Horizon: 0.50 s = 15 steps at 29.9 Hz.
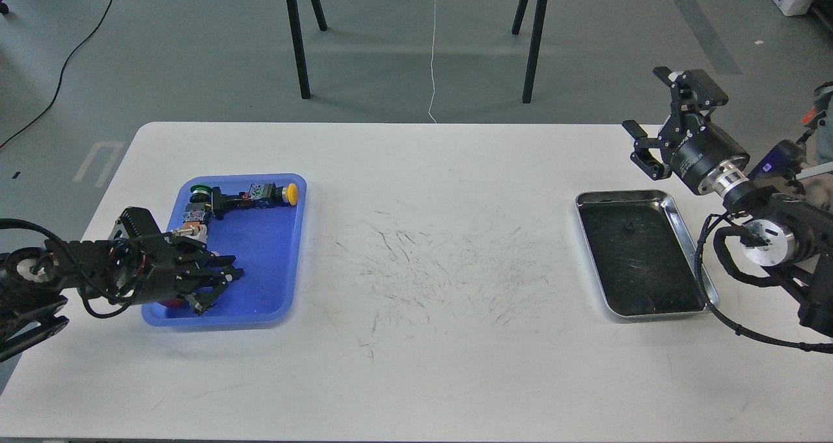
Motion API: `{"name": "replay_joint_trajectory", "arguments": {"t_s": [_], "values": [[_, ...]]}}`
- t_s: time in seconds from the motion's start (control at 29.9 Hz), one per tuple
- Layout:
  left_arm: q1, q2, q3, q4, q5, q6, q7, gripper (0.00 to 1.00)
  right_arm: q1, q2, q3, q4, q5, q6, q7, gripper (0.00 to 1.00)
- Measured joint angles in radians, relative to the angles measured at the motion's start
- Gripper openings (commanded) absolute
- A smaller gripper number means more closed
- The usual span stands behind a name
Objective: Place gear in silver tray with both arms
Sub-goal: 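Close the left gripper on a small black gear in the blue tray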
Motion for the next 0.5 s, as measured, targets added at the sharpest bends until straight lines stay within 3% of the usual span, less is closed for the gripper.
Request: {"name": "replay_joint_trajectory", "arguments": {"t_s": [0.5], "values": [[-0.053,0.021,-0.011,-0.009,-0.107,0.028,0.0,0.19,0.0,-0.018,0.001,0.0,0.0,-0.003,0.0,0.99]]}}
